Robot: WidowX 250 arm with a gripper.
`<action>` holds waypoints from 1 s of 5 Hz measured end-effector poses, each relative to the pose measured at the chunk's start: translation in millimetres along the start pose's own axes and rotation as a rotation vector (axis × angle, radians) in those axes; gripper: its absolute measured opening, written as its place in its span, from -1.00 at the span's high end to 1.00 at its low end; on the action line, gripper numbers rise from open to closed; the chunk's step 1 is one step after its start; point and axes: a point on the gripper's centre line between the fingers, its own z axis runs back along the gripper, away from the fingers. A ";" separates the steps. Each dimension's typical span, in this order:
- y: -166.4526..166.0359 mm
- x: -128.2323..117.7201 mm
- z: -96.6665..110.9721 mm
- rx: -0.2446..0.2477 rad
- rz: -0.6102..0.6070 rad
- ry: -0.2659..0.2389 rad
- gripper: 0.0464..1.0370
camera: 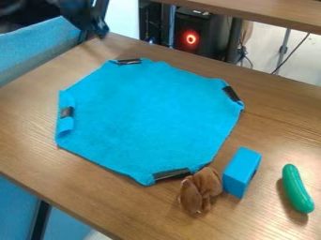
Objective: Fold the cloth from top left to bottom right
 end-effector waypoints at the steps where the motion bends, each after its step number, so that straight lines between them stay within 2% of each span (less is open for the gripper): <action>1: -6.8 -13.4 -26.1 -0.029 -0.033 0.017 -0.92; 2: -11.5 -18.3 -46.2 -0.051 -0.055 0.041 -0.92; 3: -12.4 -14.7 -65.1 -0.050 -0.051 0.053 -0.92; 5: -10.1 -7.7 -80.1 -0.022 -0.020 0.045 -0.92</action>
